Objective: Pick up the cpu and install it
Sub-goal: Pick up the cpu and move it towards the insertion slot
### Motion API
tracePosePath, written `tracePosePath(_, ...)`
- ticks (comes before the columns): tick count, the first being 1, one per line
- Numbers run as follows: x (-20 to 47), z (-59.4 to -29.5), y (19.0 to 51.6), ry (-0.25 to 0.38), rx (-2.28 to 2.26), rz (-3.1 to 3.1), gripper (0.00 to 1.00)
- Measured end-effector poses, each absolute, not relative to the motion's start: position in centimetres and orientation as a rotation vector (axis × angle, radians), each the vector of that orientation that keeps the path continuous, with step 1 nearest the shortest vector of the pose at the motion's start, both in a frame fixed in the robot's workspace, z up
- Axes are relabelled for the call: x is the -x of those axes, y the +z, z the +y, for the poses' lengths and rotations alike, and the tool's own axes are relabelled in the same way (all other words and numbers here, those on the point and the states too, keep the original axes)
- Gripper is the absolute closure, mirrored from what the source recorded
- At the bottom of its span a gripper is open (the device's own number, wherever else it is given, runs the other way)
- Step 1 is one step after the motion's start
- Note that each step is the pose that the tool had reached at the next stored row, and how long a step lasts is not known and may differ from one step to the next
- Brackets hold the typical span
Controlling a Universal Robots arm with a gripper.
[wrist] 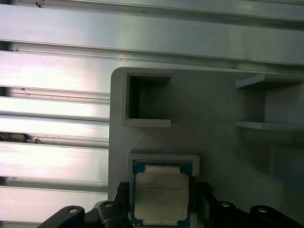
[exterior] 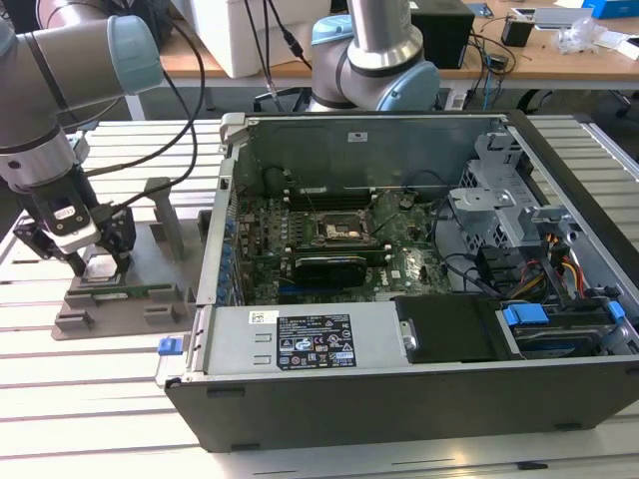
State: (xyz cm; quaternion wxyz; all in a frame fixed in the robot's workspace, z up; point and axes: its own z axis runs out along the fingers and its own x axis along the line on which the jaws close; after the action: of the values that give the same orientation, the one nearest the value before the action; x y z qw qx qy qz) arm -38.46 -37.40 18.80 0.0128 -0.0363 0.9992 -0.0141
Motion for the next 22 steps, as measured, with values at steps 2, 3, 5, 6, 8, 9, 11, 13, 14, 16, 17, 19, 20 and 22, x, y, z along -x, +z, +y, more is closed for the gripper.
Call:
tracePosePath(2,38.5,-37.4,18.8,-0.044,0.113,3.114,0.42)
tracePosePath(3,38.5,-37.4,18.8,-0.044,0.113,3.114,0.45)
tracePosePath(5,38.5,-37.4,18.8,-0.044,0.113,3.114,0.45)
tracePosePath(6,38.5,-37.4,18.8,-0.044,0.113,3.114,0.45)
tracePosePath(8,38.5,-37.4,18.8,-0.044,0.113,3.114,0.45)
tracePosePath(9,38.5,-37.4,18.8,-0.044,0.113,3.114,0.45)
tracePosePath(11,38.5,-37.4,18.8,-0.044,0.113,3.114,0.45)
tracePosePath(13,38.5,-37.4,18.8,-0.044,0.113,3.114,0.45)
tracePosePath(14,38.5,-37.4,18.8,-0.044,0.113,3.113,0.45)
tracePosePath(16,38.5,-37.4,19.0,-0.044,0.113,3.113,0.45)
tracePosePath(17,38.5,-37.4,19.2,-0.045,0.113,3.114,0.45)
tracePosePath(19,38.5,-37.4,19.3,-0.045,0.113,3.114,0.45)
tracePosePath(20,38.5,-37.4,19.4,-0.045,0.113,3.114,0.45)
tracePosePath(22,38.5,-37.4,19.9,-0.045,0.113,3.114,0.45)
